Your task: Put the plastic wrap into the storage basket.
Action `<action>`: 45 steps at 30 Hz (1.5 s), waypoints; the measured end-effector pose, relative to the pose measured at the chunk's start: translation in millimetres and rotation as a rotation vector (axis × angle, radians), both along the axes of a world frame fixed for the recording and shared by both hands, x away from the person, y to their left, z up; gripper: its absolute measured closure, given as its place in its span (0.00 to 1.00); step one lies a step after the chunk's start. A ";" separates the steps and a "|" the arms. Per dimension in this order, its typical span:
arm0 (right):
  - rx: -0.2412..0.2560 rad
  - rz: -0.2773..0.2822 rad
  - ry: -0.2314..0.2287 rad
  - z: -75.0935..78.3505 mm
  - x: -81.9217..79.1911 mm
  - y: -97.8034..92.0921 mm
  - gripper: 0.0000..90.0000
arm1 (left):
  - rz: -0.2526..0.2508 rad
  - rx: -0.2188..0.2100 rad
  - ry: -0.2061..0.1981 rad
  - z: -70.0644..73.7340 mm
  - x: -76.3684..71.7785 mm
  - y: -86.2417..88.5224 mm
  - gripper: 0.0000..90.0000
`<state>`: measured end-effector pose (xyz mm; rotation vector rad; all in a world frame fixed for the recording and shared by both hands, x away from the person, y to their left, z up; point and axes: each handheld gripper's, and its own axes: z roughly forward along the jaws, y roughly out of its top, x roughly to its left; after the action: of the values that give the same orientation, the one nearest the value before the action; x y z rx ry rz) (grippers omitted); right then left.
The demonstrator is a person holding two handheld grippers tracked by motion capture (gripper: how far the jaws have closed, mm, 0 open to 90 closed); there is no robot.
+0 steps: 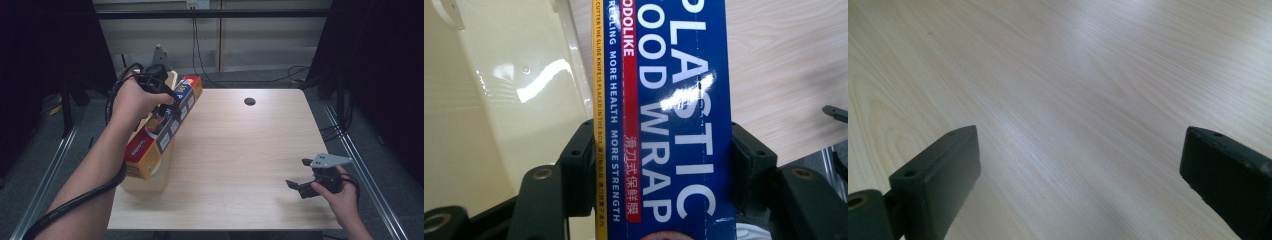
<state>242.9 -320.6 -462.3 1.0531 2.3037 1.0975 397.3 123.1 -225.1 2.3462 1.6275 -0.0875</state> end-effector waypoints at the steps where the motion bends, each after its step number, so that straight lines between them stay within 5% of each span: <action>1: -0.001 -0.001 -0.002 0.2 -0.2 0.0 0.03 | 0.007 -0.002 -0.002 0.4 -0.1 2.4 0.46; 45: -0.002 0.035 0.000 -0.5 9.9 10.8 0.03 | 0.105 -0.007 -0.036 16.7 -9.9 43.0 0.46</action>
<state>252.8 -309.9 -462.8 1.0163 2.3313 1.1077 387.4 166.0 -208.4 2.2389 1.7263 -0.0291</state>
